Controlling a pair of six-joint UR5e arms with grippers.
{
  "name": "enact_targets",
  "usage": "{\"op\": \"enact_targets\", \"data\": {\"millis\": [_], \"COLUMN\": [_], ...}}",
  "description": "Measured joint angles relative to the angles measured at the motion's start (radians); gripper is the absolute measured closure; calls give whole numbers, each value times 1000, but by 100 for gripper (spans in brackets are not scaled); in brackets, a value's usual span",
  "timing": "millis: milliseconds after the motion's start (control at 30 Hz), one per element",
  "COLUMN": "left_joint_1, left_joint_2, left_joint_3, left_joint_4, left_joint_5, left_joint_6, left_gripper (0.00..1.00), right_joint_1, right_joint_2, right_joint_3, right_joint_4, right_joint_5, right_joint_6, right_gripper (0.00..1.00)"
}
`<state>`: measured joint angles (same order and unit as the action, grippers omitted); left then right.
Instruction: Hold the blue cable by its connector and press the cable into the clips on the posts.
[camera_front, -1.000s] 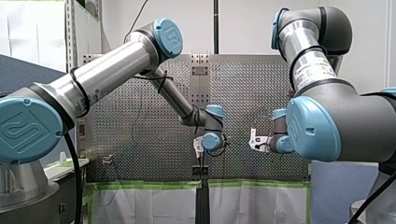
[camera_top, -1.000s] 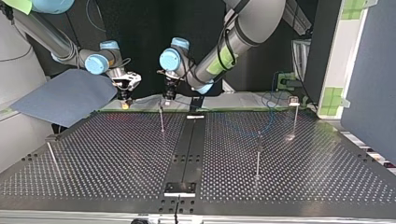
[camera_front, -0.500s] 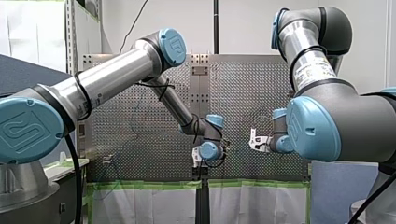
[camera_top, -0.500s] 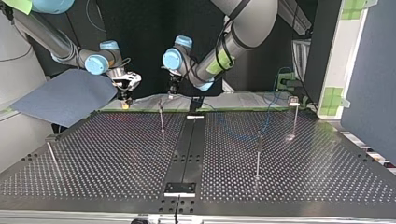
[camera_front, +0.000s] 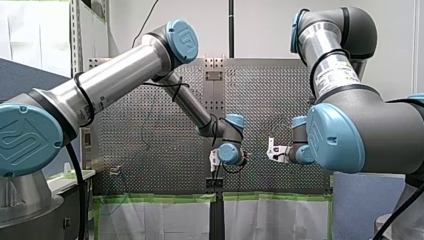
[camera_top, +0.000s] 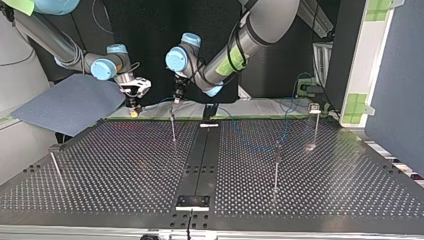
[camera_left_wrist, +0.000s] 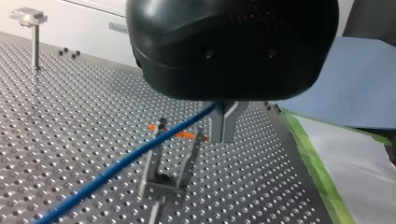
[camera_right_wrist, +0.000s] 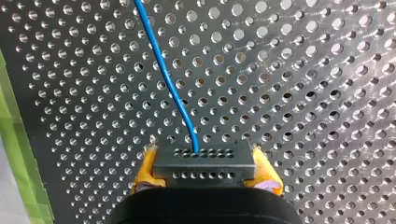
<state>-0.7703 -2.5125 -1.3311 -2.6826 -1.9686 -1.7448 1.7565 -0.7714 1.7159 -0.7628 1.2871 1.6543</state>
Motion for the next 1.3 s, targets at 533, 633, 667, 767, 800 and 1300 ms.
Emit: {"op": "enact_targets", "data": {"millis": [533,633,667,767,800,1300], "left_joint_1": [21,25,25,26,27,55], "left_joint_2": [19,17,16,16,15,-42], "left_joint_3": [0,0,0,0,0,4], "left_joint_4": [51,56,60,71,73,54], "left_joint_5": [-26,-26,-24,-17,-15,11], "left_joint_6": [-31,-31,-32,-32,-33,-29], "left_gripper": [100,100,100,100,100,100], "right_joint_1": [0,0,0,0,1,1], "right_joint_2": [-1,-1,-1,-1,-1,-1], "right_joint_3": [-17,-18,-19,-21,-21,-27], "right_joint_4": [21,21,22,22,22,24], "right_joint_5": [0,0,0,0,0,-1], "right_joint_6": [0,0,-1,0,0,0], "right_gripper": [100,100,100,100,100,100]}}
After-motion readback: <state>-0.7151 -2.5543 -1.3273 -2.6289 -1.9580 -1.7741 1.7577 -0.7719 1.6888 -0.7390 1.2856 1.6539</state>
